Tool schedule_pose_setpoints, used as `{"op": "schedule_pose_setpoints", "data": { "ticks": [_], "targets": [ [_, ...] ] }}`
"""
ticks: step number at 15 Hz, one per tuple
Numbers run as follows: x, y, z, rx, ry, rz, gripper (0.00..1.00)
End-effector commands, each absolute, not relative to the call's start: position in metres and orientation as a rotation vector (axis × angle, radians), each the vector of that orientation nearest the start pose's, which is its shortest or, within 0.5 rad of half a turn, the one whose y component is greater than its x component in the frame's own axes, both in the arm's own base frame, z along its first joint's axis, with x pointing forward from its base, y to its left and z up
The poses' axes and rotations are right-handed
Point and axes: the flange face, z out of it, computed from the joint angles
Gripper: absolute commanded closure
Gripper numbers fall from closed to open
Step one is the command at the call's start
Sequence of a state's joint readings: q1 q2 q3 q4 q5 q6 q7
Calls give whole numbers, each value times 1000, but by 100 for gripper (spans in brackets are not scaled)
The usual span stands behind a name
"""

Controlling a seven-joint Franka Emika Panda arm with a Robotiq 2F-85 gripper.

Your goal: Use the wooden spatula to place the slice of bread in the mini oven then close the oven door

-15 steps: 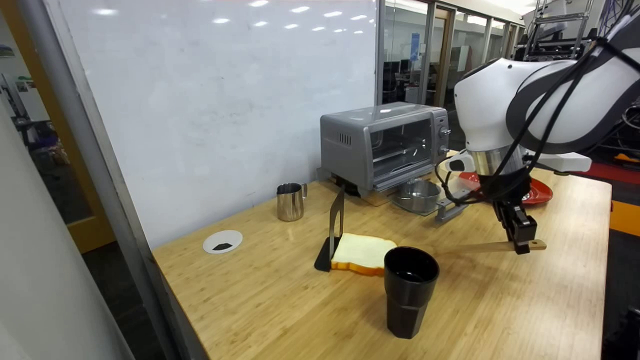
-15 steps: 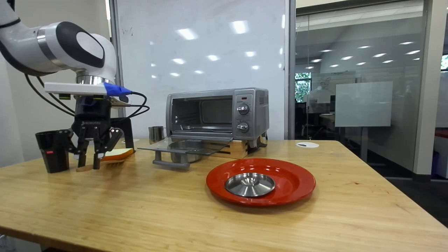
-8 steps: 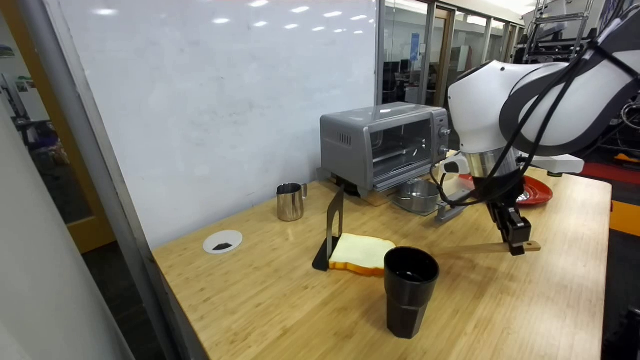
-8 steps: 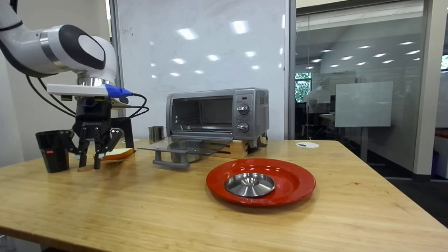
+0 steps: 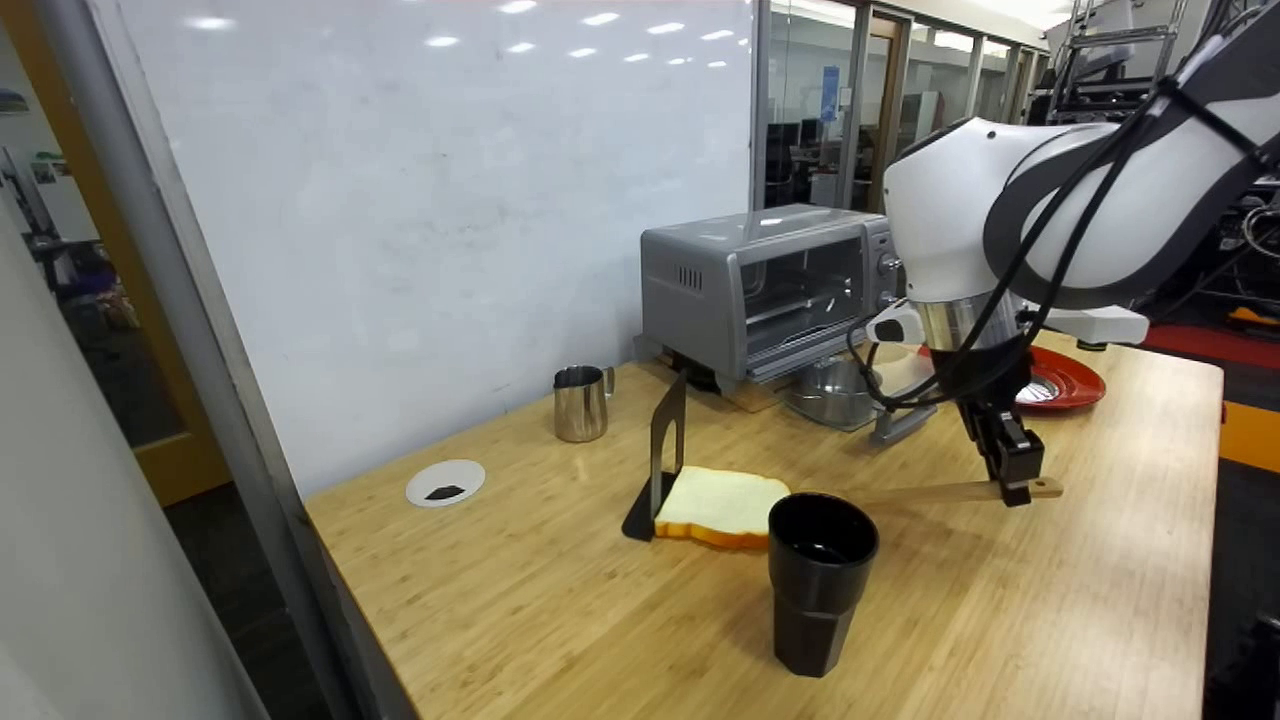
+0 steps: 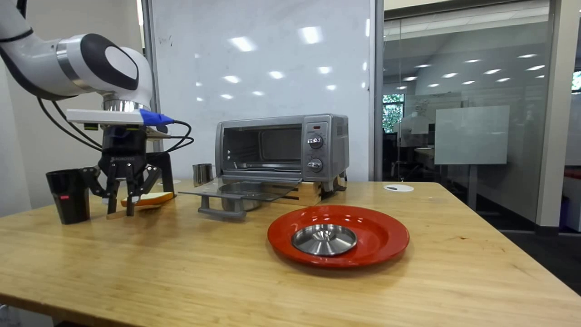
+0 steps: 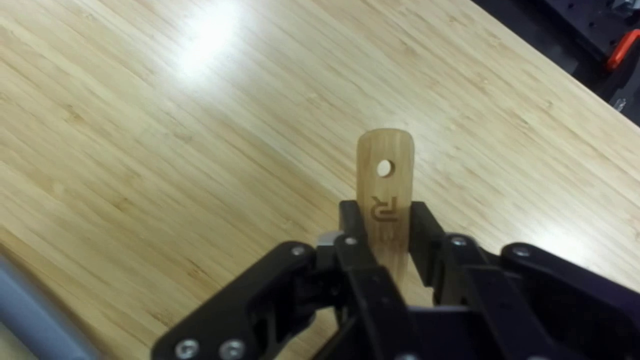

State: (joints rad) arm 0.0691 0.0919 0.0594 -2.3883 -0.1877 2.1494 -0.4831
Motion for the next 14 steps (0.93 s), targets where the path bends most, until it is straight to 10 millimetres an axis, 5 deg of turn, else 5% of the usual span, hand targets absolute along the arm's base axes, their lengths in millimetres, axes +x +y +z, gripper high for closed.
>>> {"op": "schedule_pose_setpoints", "data": {
  "ticks": [1,14],
  "targets": [
    [465,56,255,-2956,-1139,550,93],
    [489,65,241,-2978,-1155,479,93]
  ]
}}
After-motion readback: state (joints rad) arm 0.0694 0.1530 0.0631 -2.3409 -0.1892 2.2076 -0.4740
